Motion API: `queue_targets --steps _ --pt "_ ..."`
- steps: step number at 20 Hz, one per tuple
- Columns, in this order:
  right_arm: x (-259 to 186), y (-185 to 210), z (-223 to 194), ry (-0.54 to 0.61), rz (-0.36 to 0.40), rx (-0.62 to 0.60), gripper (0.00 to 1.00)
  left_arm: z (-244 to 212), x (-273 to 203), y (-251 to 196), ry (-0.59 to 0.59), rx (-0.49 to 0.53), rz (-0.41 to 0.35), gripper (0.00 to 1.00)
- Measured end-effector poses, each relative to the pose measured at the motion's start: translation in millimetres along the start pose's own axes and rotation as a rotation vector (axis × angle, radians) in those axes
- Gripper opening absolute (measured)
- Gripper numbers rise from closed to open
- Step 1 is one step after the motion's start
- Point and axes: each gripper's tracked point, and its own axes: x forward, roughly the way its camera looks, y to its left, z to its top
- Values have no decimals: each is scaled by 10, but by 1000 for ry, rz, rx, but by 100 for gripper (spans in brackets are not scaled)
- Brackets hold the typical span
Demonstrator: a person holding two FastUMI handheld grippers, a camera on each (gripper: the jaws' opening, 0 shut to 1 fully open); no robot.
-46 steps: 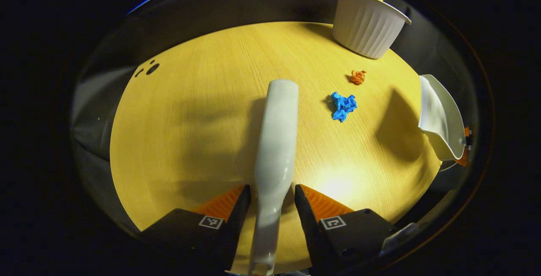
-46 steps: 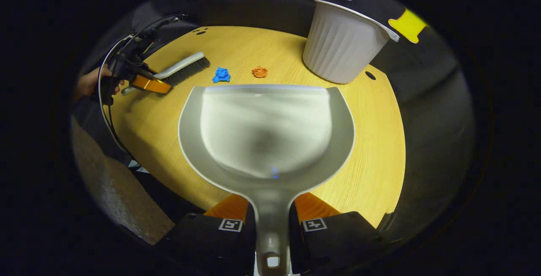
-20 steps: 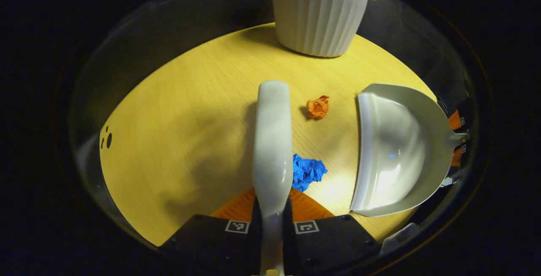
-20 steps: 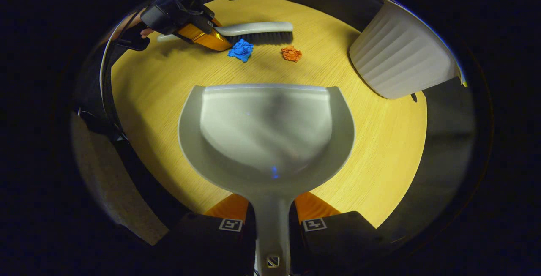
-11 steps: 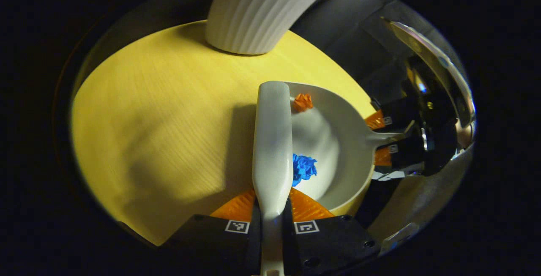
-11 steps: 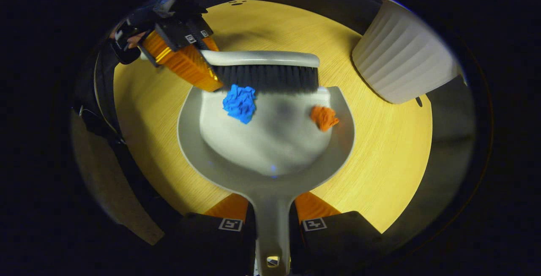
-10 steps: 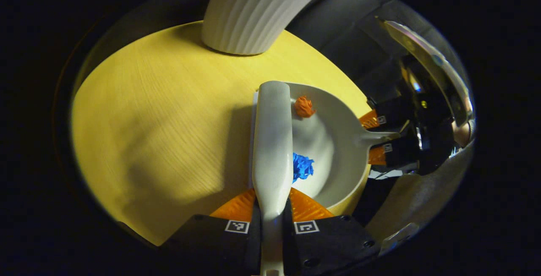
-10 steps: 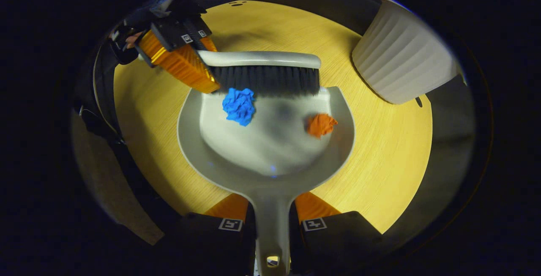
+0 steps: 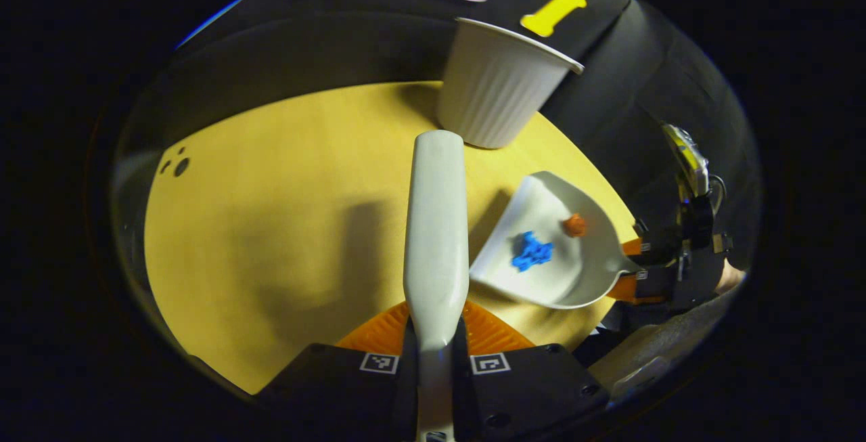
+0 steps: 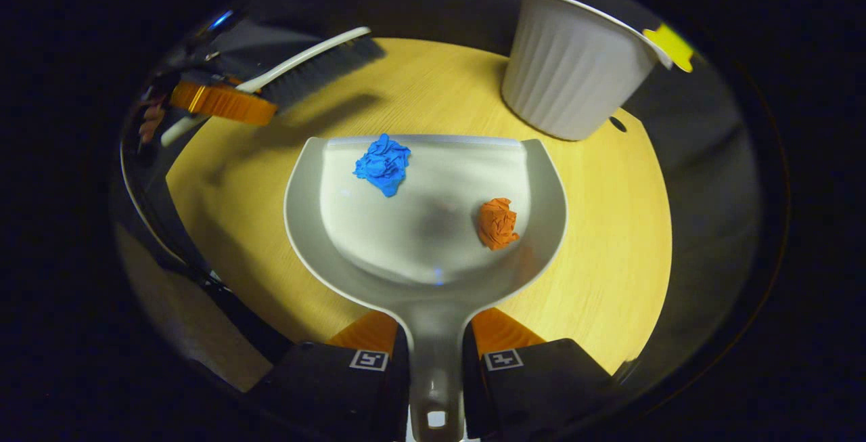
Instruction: Pick up the small broom and dustpan from the desktop, sweep the trash into the dustpan with the broom, and then empty the trash into the garbage bin.
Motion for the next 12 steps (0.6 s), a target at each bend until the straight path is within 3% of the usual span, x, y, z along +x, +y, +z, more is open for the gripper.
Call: queue_targets --steps 5,8,12 --pt "-663 -378 366 -56 -121 153 36 -303 -204 376 11 -63 48 24" --pt "-1132 -725 637 -91 -218 184 36 -478 -178 383 14 -76 25 24" --pt "-1625 -1149 1174 -152 -287 285 36 -645 -242 401 8 -45 -6 24"
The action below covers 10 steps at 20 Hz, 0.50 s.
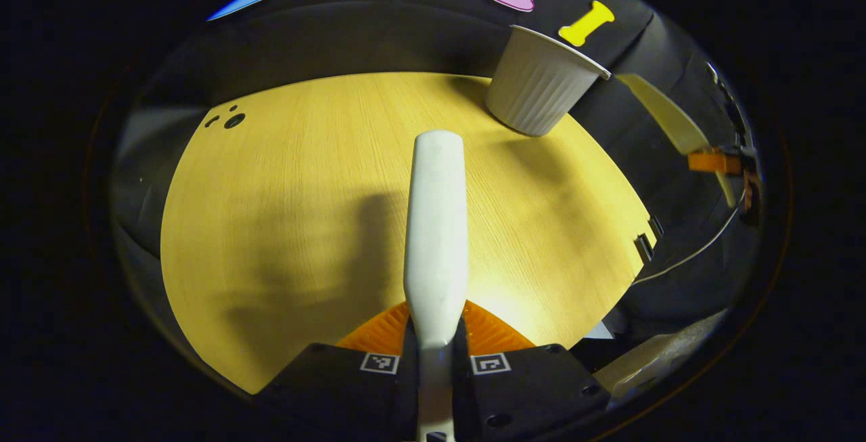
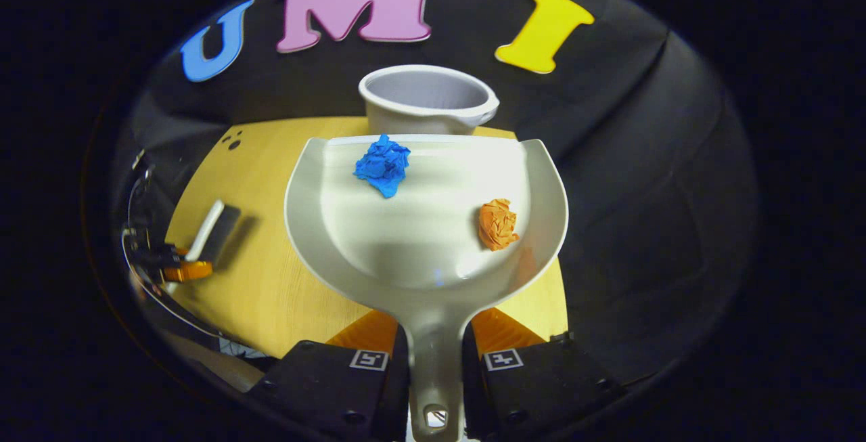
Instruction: Pick up the small broom and dustpan from the desktop, sweep the trash into the dustpan with the broom, and then empty the trash into the garbage bin.
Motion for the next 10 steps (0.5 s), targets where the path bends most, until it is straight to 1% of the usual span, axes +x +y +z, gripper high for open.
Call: queue_targets --steps 2,3,4,5,7,8,9,10 --pt "43 -238 331 -30 -78 -12 36 -44 -42 -7 -10 4 -18 22" --pt "34 -407 472 -37 -125 -34 32 -58 -61 -5 -13 5 -23 22" --pt "43 -530 613 -42 -171 -59 36 -79 -89 12 -18 6 -26 24" --pt "107 -554 748 -40 -205 -85 36 -101 -109 25 -21 5 -28 24" --pt "111 -667 957 -37 -255 -143 36 -159 -142 72 -28 6 -27 24" --pt "148 -682 1065 -28 -274 -180 41 -186 -165 97 -31 5 -27 24" --pt "206 -704 1174 -16 -295 -220 36 -213 -181 123 -33 4 -27 24" --pt "246 -717 1253 -1 -313 -259 41 -247 -185 154 -35 1 -24 24"
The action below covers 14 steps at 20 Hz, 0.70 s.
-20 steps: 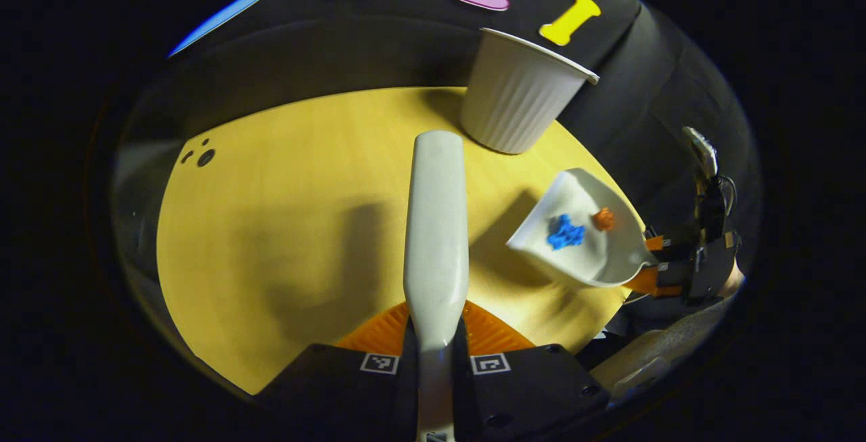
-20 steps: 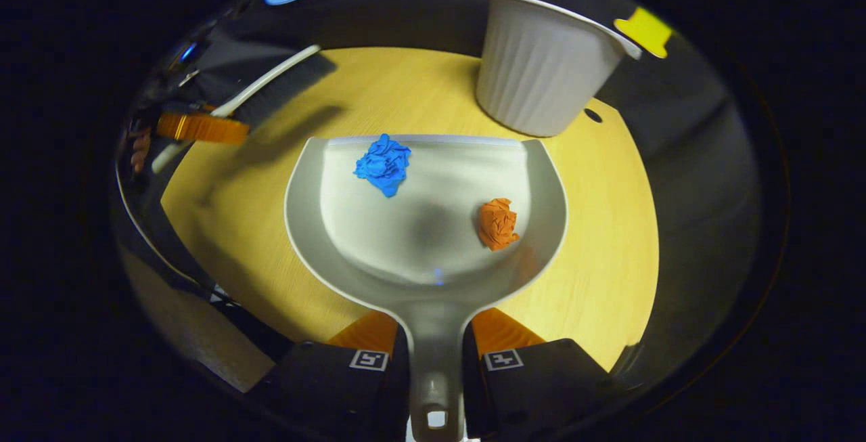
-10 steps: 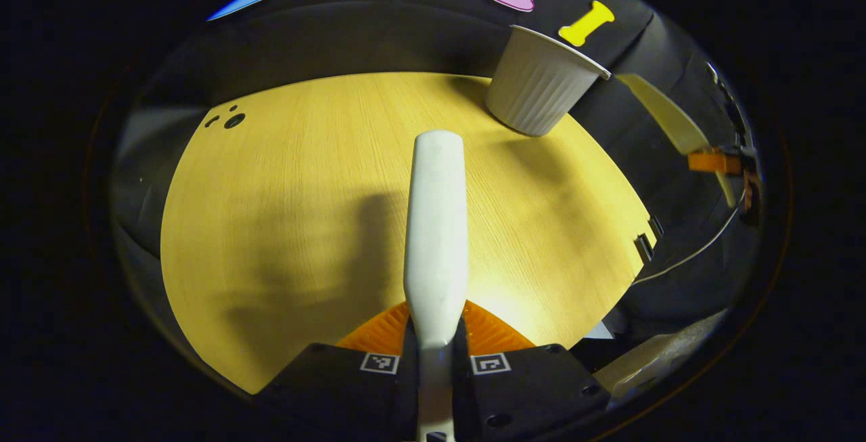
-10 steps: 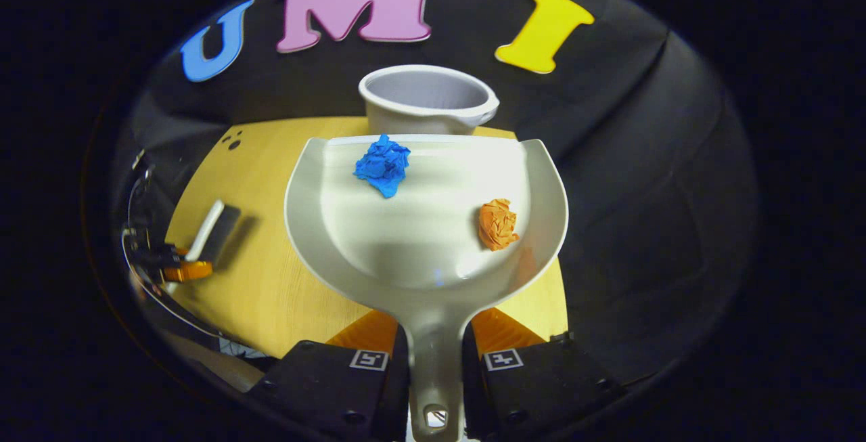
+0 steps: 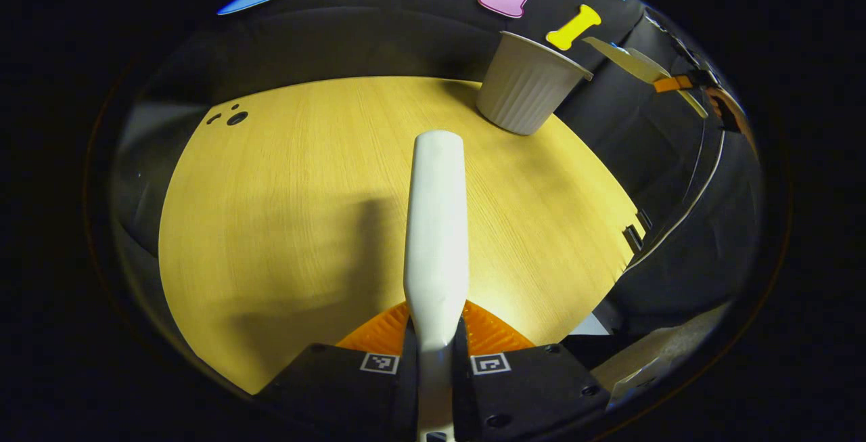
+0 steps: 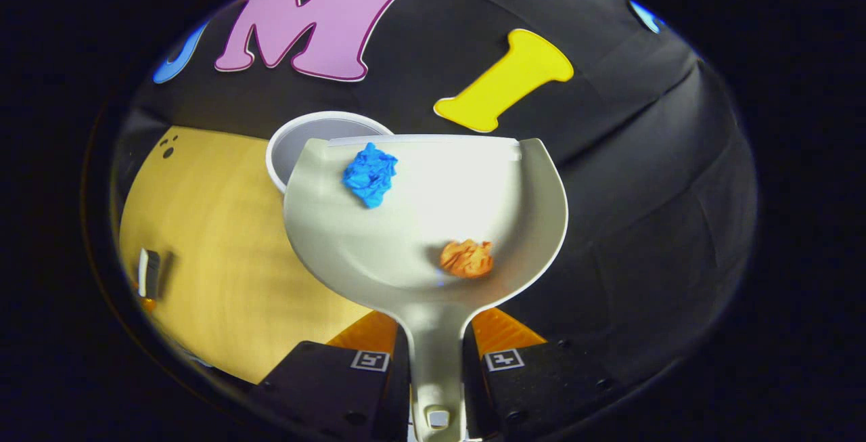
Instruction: Pick up the small broom and dustpan from the desktop, sweep the trash into the dustpan with the broom, and then empty the trash into the garbage bin.
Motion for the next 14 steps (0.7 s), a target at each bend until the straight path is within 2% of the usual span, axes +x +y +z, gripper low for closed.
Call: queue_targets --steps 1,2,4,5,7,8,9,10,11,12,13,14 --pt "60 -18 54 22 -15 -44 36 -21 -13 30 -2 -5 1 24" --pt "102 -33 102 43 -30 -89 41 -44 -27 66 -3 -14 1 24" --pt "186 -80 193 93 -54 -172 36 -86 -51 113 -9 -35 -1 23" --pt "217 -64 273 116 -54 -209 39 -96 -62 140 -12 -42 -1 24" --pt "287 3 390 165 -45 -280 35 -113 -65 200 -15 -54 0 22" --pt "312 29 438 191 -42 -322 32 -117 -47 222 -17 -61 2 24" --pt "307 40 475 219 -42 -367 32 -123 -39 240 -16 -68 3 24" --pt "302 53 522 247 -43 -411 39 -126 -36 263 -17 -75 4 24" --pt "293 41 543 279 -42 -456 35 -126 -40 280 -18 -81 3 24" --pt "301 16 577 307 -48 -495 39 -129 -28 294 -18 -85 3 23" --pt "347 37 620 334 -53 -530 31 -124 -21 295 -18 -87 3 24" --pt "356 33 667 350 -61 -541 38 -123 -5 310 -17 -91 4 24"
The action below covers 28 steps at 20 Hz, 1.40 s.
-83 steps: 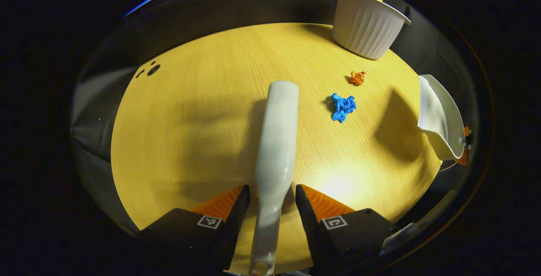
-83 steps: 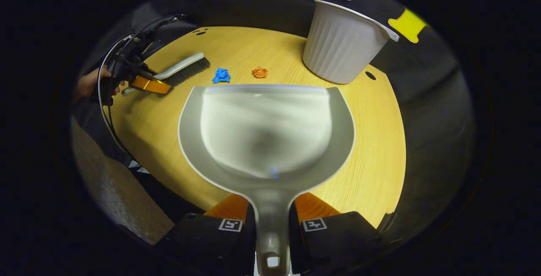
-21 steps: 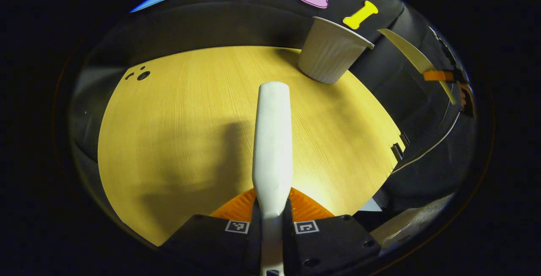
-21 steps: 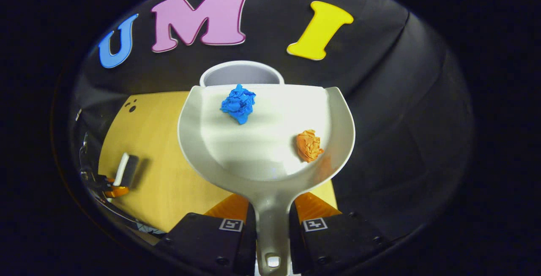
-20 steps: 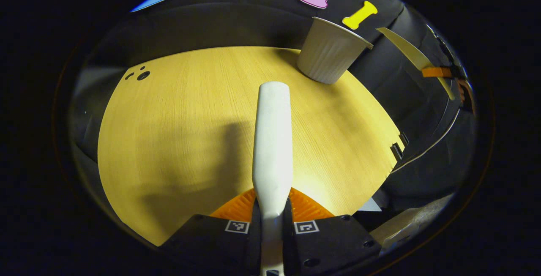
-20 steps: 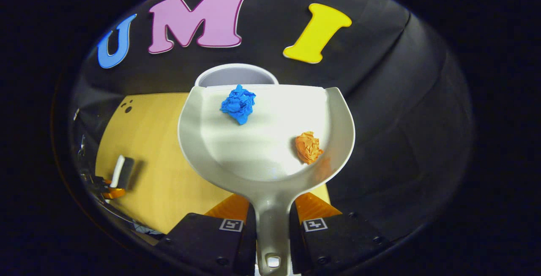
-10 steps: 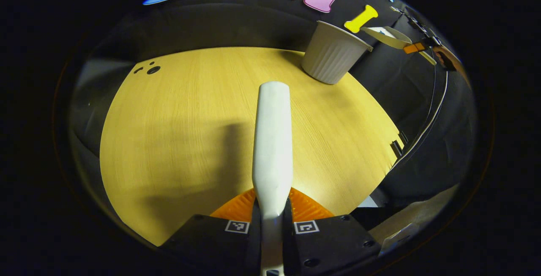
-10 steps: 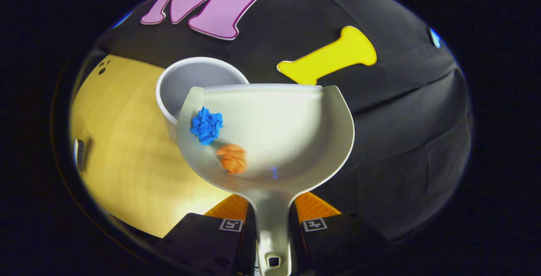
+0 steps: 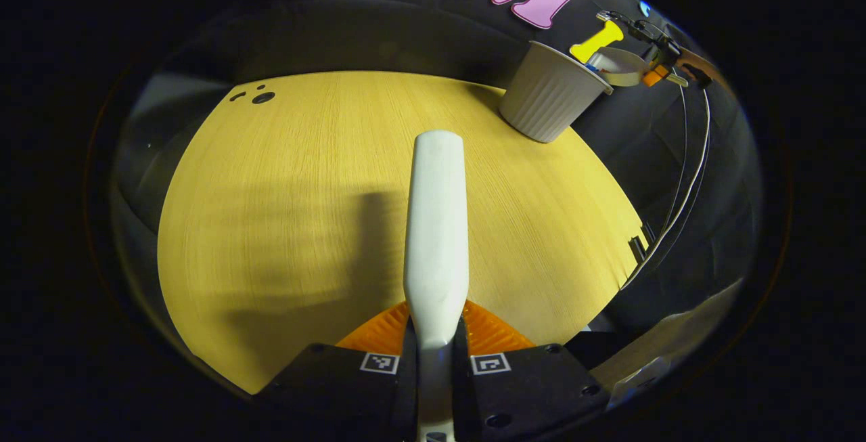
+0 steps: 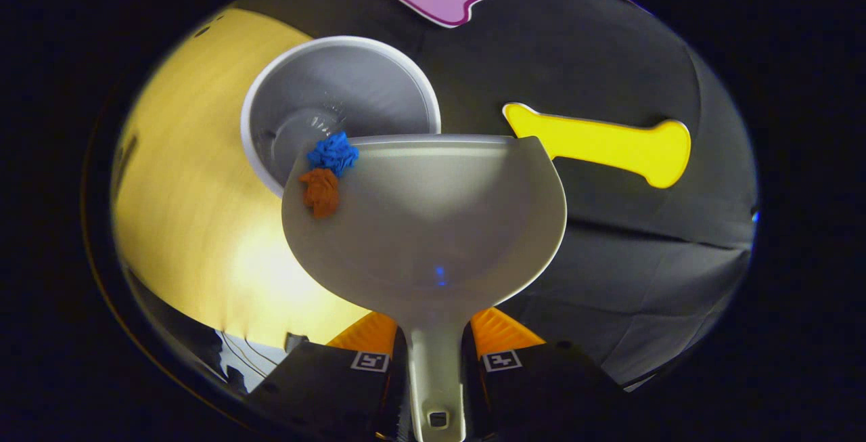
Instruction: Pick up the small broom and dustpan from the desktop, sweep the trash into the dustpan with the broom, and then empty the trash into the garbage bin.
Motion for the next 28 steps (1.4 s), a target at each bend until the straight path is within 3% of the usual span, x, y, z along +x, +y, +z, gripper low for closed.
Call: queue_targets --steps 6,10,14,19,22,28 --pt "119 -78 45 30 11 -5 35 1 22 22 6 -17 3 24" --pt "71 -97 20 -9 14 18 35 43 35 27 8 -9 12 24" --pt "-16 -72 -65 -92 77 111 35 111 60 -5 7 4 20 24" --pt "-287 122 -276 -253 209 282 37 210 116 -102 6 33 34 24" --pt "-476 368 -458 -352 246 323 35 267 142 -148 3 20 57 24" --pt "-727 1471 -856 -471 425 316 33 414 93 -211 -23 30 142 24"
